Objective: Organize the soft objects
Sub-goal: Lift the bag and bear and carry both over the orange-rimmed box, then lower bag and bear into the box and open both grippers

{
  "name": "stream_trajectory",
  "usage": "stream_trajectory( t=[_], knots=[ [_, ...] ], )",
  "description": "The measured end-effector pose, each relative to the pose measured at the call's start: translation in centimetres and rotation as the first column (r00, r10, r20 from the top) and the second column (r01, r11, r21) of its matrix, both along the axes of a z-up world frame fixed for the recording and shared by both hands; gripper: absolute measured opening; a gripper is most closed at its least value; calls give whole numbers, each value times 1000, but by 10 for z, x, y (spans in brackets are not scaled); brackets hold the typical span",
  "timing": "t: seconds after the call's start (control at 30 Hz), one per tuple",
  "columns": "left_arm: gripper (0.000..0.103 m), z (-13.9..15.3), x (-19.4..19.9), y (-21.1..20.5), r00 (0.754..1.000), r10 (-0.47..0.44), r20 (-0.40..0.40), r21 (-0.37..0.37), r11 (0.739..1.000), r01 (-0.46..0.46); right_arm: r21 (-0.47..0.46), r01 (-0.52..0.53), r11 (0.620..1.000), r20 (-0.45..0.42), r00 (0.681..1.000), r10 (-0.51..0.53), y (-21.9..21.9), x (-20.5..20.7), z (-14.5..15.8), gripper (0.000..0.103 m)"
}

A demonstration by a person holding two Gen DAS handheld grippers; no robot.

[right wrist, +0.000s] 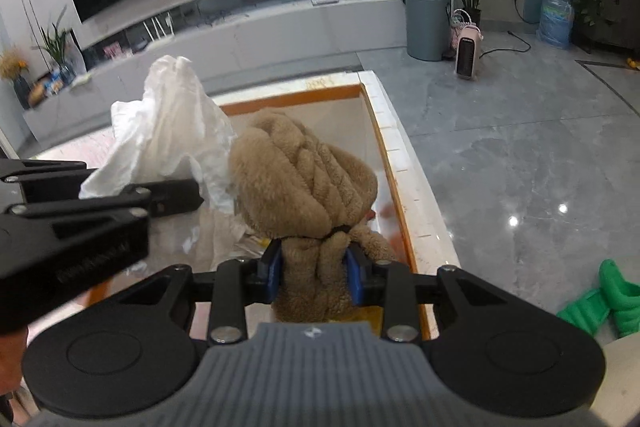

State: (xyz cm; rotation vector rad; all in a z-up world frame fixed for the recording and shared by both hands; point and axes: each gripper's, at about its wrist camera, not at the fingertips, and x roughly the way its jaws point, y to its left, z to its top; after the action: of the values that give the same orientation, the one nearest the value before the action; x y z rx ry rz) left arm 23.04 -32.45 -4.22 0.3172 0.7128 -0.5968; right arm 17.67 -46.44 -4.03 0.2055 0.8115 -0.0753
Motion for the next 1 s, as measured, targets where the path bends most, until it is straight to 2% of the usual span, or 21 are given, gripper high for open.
stream_trajectory(
  t=[0.13, 0.23, 0.4, 0.6, 0.7, 0.77, 0.83, 0.93, 1.0],
  knots=[
    [9, -13, 1, -5, 1000, -1, -6, 51, 999, 2, -37, -4, 999, -50, 999, 2, -1, 13, -12, 32],
    [9, -19, 8, -9, 999, -2, -32, 79, 997, 4, -94, -18, 995, -63, 998, 12, 2, 24, -17, 33],
    [9, -25, 14, -8, 999, -9, -48, 116, 993, 14, -124, -49, 991, -82, 996, 39, 3, 32, -18, 34],
    [14, -26, 14, -3, 999, -8, -52, 120, 993, 15, -135, -84, 987, -76, 994, 74, 4, 29, -17, 34],
    [26, -19, 11, 1, 999, -4, -37, 99, 995, 8, -122, -89, 989, -67, 994, 81, 3, 27, -14, 41],
    [39, -13, 7, 6, 1000, -1, -29, 84, 996, 4, -124, -86, 989, -59, 995, 79, 3, 26, -11, 44],
    [47, -7, 6, 9, 1000, 0, -15, 74, 997, 1, -124, -81, 989, -45, 996, 76, 4, 23, -6, 49],
    [63, 2, 0, 15, 1000, 0, 12, 65, 998, -1, -111, -76, 991, -27, 997, 73, 4, 18, 2, 50],
    [70, 6, -2, 17, 1000, -2, 20, 74, 997, 0, -98, -66, 993, -18, 998, 64, 2, 13, 6, 54]
  ],
)
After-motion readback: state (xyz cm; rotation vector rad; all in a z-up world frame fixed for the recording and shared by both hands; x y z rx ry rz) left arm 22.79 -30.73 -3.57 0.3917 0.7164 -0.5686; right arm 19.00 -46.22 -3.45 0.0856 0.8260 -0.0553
